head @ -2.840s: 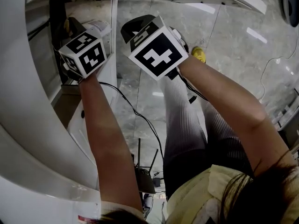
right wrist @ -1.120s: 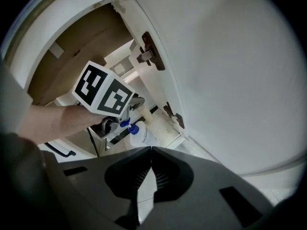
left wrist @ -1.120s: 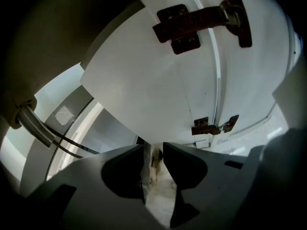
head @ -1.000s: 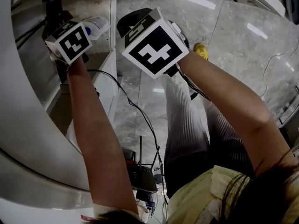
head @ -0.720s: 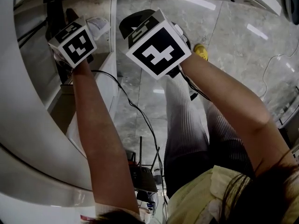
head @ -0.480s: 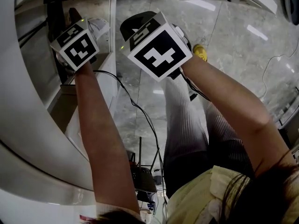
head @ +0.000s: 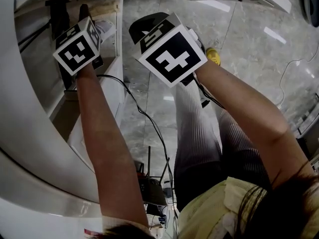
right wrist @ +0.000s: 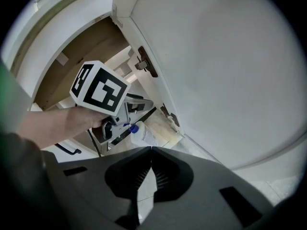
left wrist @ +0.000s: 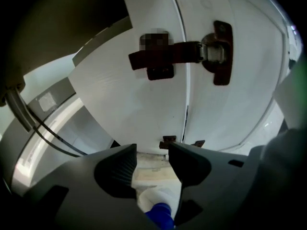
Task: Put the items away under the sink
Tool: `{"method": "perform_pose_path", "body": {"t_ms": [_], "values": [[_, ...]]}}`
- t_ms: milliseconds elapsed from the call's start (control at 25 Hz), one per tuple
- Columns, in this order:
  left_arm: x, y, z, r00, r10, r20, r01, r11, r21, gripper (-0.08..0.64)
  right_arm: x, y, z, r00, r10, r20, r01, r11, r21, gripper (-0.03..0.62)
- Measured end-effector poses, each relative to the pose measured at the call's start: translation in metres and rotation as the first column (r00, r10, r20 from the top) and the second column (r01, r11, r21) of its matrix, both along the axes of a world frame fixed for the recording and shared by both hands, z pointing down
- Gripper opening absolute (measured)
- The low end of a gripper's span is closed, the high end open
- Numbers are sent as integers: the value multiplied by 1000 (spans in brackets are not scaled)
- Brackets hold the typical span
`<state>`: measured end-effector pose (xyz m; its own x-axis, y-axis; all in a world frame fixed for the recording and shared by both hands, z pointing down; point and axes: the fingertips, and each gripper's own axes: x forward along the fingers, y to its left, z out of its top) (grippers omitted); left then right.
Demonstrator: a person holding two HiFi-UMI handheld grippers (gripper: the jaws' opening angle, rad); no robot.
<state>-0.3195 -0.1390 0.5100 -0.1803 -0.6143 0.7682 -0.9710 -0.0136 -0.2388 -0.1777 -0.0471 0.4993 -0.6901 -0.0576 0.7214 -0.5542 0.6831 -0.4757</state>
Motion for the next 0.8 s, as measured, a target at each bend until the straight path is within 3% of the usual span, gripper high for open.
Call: {"method": "perform_pose_path", "body": {"t_ms": [80, 160, 400, 800], "values": [[-4, 3, 1, 998, -49, -28, 49, 999, -13, 227, 0, 0, -1, 1000, -3, 2, 3, 1000, 5, 26], [-8, 5, -1, 997, -72, 0, 72, 997, -5, 227, 1, 0, -2, 1000, -4, 2, 4, 1000, 8, 26], [-11, 6, -22, 994, -101, 44, 97, 992, 86, 179, 7, 1, -3, 1000, 7, 1, -7, 1000, 9, 26], [16, 33, -42, 995, -98, 7, 97, 990, 101, 106, 27, 7, -13, 999, 31, -10, -31, 1000, -4, 26]]}}
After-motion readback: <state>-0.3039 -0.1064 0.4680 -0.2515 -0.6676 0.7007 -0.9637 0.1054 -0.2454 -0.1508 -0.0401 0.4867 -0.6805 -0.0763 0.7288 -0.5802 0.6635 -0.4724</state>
